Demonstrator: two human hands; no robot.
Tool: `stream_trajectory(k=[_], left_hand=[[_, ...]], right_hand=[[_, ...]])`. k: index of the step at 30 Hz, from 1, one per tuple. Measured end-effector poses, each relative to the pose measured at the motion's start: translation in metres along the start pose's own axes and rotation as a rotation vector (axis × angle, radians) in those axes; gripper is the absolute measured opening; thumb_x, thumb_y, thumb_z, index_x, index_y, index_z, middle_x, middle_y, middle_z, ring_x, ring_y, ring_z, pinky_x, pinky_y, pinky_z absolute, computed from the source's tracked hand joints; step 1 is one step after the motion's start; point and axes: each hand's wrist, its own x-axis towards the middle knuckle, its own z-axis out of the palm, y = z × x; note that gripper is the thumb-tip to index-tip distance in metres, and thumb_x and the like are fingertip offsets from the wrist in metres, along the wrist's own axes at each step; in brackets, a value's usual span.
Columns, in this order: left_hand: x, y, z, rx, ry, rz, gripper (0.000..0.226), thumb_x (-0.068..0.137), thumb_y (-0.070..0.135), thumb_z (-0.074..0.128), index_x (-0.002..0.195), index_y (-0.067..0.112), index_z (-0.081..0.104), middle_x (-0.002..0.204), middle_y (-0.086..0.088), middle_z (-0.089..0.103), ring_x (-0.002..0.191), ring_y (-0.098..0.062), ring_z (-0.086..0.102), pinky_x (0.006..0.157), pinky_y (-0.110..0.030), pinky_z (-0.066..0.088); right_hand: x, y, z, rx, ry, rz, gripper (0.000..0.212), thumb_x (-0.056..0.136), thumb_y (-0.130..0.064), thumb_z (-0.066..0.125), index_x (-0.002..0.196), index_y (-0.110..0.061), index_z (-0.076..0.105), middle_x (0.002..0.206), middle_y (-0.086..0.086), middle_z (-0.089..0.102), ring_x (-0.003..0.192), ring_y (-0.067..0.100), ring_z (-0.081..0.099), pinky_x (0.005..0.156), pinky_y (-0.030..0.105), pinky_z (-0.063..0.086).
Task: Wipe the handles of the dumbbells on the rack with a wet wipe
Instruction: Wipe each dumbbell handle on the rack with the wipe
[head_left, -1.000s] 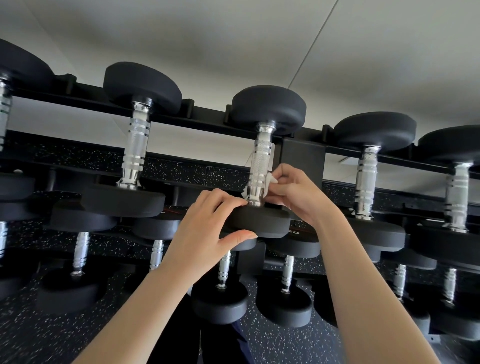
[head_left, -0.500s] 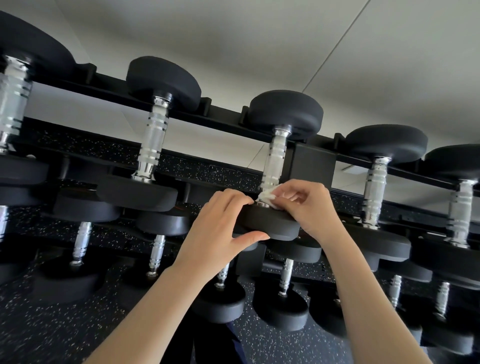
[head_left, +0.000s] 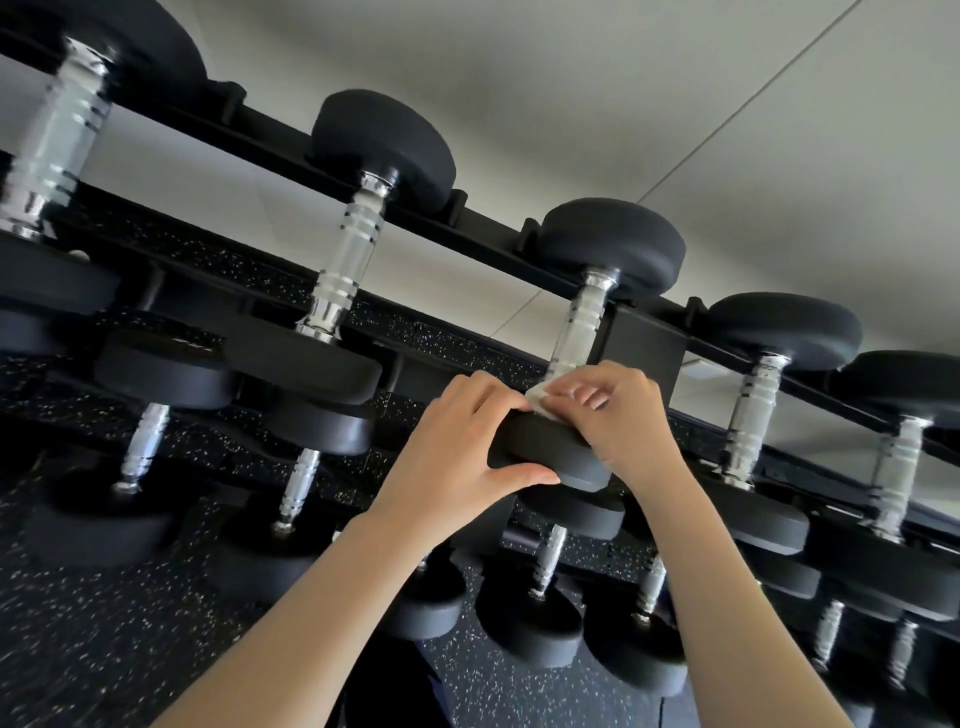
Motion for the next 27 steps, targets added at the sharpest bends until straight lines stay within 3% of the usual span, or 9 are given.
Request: stream_trajectory(k=[3, 11, 15, 21, 27], left_hand=[[0.001, -0.002, 0.002, -0.028, 0.018, 0.017, 0.057, 0.071, 0.061, 0.06, 0.11, 0.019, 0.054, 0.105, 0.004, 0.05, 0.097, -0.014, 0.045, 0.082, -0.04, 0.046], [0.004, -0.005, 0.002, 0.001, 0.012, 0.044, 0.061, 0.07, 0.064, 0.056, 0.109, 0.017, 0.058, 0.105, 0.004, 0.052, 0.097, -0.015, 0.046, 0.078, -0.042, 0.048], [0.004, -0.007, 0.003, 0.01, 0.035, 0.066, 0.059, 0.07, 0.064, 0.056, 0.107, 0.017, 0.058, 0.103, 0.003, 0.053, 0.095, -0.017, 0.048, 0.076, -0.042, 0.049], [0.005, -0.009, 0.003, 0.013, 0.033, 0.078, 0.061, 0.07, 0.066, 0.054, 0.106, 0.017, 0.058, 0.103, 0.003, 0.053, 0.094, -0.018, 0.048, 0.076, -0.042, 0.048], [0.005, -0.011, 0.005, 0.023, 0.043, 0.087, 0.058, 0.07, 0.066, 0.055, 0.104, 0.019, 0.056, 0.103, 0.004, 0.052, 0.093, -0.016, 0.046, 0.074, -0.039, 0.048]], right_hand=[[0.002, -0.003, 0.002, -0.063, 0.013, -0.012, 0.004, 0.077, -0.027, 0.075, 0.075, -0.03, 0.072, 0.076, -0.001, 0.063, 0.066, 0.007, 0.054, 0.06, 0.015, 0.043], [0.009, -0.017, 0.004, -0.308, -0.006, -0.011, 0.013, 0.078, -0.044, 0.07, 0.076, -0.032, 0.072, 0.069, -0.013, 0.054, 0.072, 0.015, 0.057, 0.064, 0.03, 0.047], [0.011, -0.019, 0.005, -0.408, -0.05, 0.032, 0.021, 0.078, -0.056, 0.064, 0.08, -0.036, 0.07, 0.069, -0.004, 0.061, 0.072, 0.018, 0.059, 0.065, 0.033, 0.052], [0.015, -0.023, -0.003, -0.388, -0.208, 0.064, 0.008, 0.083, -0.039, 0.064, 0.088, -0.036, 0.069, 0.076, -0.005, 0.065, 0.083, 0.019, 0.061, 0.074, 0.035, 0.055], [0.018, -0.038, 0.001, -0.586, -0.205, 0.051, 0.022, 0.087, -0.047, 0.054, 0.098, -0.034, 0.068, 0.089, 0.004, 0.063, 0.086, 0.027, 0.059, 0.071, 0.034, 0.049]])
